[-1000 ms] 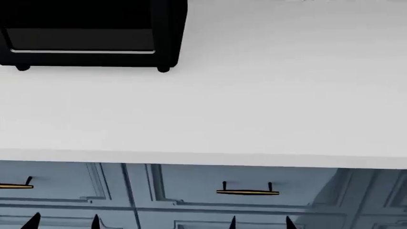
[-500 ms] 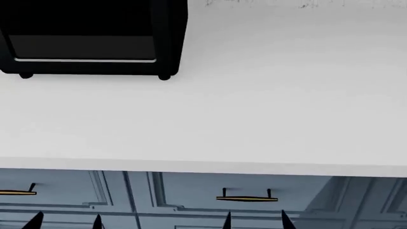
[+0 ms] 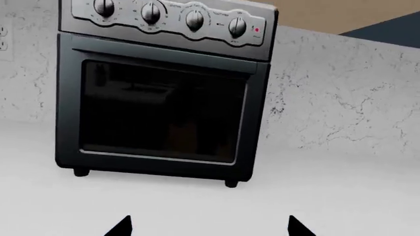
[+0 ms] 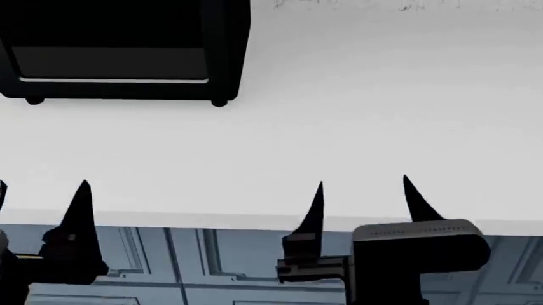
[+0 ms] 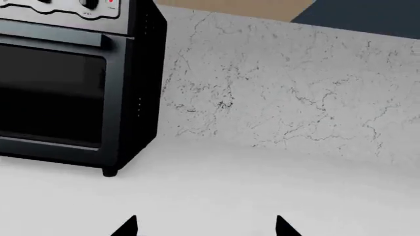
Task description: Turn on the toaster oven by setting the timer.
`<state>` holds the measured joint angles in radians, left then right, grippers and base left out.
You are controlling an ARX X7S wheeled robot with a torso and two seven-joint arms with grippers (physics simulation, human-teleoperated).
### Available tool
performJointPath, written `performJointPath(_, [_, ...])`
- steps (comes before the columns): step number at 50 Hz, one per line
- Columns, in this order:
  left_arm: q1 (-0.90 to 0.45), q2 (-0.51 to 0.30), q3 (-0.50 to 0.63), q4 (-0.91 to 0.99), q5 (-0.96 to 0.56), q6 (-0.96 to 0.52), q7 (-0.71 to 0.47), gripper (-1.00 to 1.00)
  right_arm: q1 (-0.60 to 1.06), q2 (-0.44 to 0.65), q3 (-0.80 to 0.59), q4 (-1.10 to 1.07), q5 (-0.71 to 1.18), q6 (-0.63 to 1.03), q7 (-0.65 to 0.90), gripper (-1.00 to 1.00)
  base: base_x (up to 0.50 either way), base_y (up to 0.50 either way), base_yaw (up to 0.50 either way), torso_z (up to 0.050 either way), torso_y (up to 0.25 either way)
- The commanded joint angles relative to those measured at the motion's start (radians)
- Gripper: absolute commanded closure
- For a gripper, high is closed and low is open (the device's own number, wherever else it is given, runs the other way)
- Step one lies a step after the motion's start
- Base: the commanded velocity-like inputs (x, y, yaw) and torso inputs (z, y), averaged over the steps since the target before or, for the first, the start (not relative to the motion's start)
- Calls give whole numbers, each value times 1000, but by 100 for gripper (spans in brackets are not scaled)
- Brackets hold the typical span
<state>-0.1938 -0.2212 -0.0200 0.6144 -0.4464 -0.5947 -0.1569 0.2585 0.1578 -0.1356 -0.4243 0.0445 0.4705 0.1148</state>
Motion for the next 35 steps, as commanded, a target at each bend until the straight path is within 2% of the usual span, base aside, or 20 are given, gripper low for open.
performJointPath(1, [-237,-56,-59,82,-164,-286,-44,-100,193,33,8,-60,16,192,-21,-100,0,0,0,0,0])
performJointPath(20, [-592,-79,13,-199,-184,-408,-10,-100,440,39,49,159,71,227,-63,-100,0,0,0,0,0])
performJointPath(31, [-630,-82,34,-196,-183,-418,-16,-100,490,36,47,127,78,280,-47,-100,0,0,0,0,0])
performJointPath(35, [-643,-83,7,-169,-209,-453,-36,-100,492,41,38,105,72,296,-40,-100,0,395,0,0,0])
